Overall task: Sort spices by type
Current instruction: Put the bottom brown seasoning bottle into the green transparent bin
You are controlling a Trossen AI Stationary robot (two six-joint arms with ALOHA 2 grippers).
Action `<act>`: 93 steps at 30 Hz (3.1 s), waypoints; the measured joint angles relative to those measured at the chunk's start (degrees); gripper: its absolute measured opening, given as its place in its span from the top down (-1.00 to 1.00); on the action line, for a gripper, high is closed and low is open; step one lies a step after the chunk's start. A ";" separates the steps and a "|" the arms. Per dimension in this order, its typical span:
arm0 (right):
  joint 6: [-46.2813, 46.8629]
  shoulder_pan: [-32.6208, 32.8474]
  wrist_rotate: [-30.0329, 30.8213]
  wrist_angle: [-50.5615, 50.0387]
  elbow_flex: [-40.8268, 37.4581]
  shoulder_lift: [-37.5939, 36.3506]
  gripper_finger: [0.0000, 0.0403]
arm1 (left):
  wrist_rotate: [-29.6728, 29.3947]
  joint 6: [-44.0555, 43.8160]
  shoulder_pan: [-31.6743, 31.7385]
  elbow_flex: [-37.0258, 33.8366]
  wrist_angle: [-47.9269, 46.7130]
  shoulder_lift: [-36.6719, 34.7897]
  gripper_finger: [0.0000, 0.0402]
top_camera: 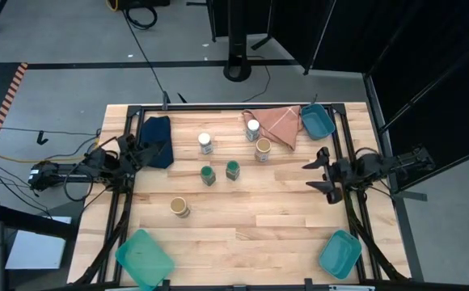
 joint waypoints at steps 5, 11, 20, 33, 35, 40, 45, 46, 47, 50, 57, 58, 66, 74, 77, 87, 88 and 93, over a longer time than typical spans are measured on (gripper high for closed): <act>11.52 0.00 -0.29 7.62 0.02 0.00 -0.35 | 0.24 0.00 0.00 0.09 3.54 0.02 -0.75; 14.09 0.00 -0.29 20.13 0.00 0.02 -0.33 | 3.06 2.49 0.00 4.34 3.68 0.00 -0.75; 3.67 0.00 0.24 42.56 0.00 0.00 -0.33 | 6.93 10.89 0.00 12.90 3.55 0.04 -0.75; -3.39 0.00 3.15 47.69 9.21 0.00 -0.33 | 8.90 19.74 0.00 26.98 -9.49 1.40 -0.75; -3.86 0.00 3.19 38.92 13.98 0.00 -0.33 | 8.91 19.49 0.00 30.27 -15.35 3.73 -0.75; -0.13 0.00 2.66 15.08 28.29 2.10 -0.33 | 8.96 19.41 0.00 40.45 -30.46 11.95 -0.75; -0.72 0.00 -4.97 7.67 39.20 8.12 -0.32 | 9.29 19.64 0.00 51.24 -49.19 21.61 -0.75; -1.57 0.00 -5.99 6.75 40.73 9.34 -0.32 | 9.30 19.67 0.00 53.07 -52.26 23.49 -0.75; -2.33 0.00 -6.32 5.77 42.21 10.57 -0.32 | 9.31 19.67 0.00 54.92 -55.74 25.59 -0.75; -3.78 0.00 -6.32 1.91 46.04 13.50 -0.31 | 10.08 19.95 0.00 59.73 -64.66 31.31 -0.75; -3.47 0.00 -4.30 -4.34 49.28 17.95 -0.31 | 16.00 20.04 -0.75 68.12 -80.08 43.15 -0.75; -3.22 0.00 -4.22 -4.42 49.28 18.32 -0.31 | 15.97 20.06 -1.26 68.85 -82.15 44.44 -0.75; -0.43 0.00 -4.18 -7.34 49.28 19.30 -0.31 | 9.16 19.98 -6.12 69.99 -96.42 53.36 -0.75; -0.42 0.00 -4.18 -7.73 49.28 19.28 -0.31 | 8.17 18.30 -13.73 69.99 -101.99 61.75 -0.75; -0.45 0.00 -4.18 -8.05 49.28 19.28 -0.31 | 8.17 16.24 -16.70 69.99 -103.44 63.92 -0.75; -0.53 0.00 -4.18 -10.71 49.28 19.26 -0.31 | 5.22 10.48 -25.96 69.77 -103.87 66.23 -0.75; -0.53 0.00 -4.19 -10.78 49.28 19.26 -0.31 | 5.06 10.19 -26.69 69.58 -103.88 66.22 -0.75; -0.39 0.00 -4.20 -11.13 49.28 19.26 -0.31 | 4.38 7.46 -29.65 67.32 -102.87 66.25 -0.75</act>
